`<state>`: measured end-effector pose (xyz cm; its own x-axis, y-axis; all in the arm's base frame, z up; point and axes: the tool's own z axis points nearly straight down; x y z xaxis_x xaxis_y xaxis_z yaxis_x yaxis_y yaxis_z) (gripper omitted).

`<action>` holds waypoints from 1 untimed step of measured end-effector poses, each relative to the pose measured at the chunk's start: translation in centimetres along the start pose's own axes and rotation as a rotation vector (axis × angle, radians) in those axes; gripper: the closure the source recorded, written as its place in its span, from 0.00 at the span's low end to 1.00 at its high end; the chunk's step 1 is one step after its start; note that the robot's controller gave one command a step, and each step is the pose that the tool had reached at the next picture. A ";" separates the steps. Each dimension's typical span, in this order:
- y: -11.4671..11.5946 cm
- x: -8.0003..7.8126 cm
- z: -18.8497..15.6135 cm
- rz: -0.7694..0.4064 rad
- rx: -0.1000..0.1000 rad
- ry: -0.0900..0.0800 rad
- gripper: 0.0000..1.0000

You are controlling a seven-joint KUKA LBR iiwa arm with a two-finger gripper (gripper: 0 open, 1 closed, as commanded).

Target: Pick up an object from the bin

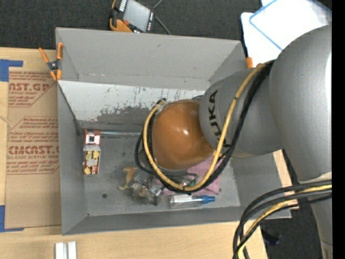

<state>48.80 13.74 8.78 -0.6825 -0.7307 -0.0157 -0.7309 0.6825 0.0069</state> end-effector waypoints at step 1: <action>-3.5 -0.1 -1.3 0.177 0.003 -0.003 1.00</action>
Offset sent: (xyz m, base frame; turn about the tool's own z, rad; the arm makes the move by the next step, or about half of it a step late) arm 0.0014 0.0015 -0.0007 0.0075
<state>51.42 11.38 10.07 -0.8007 -0.5987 -0.0175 -0.5989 0.8008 0.0073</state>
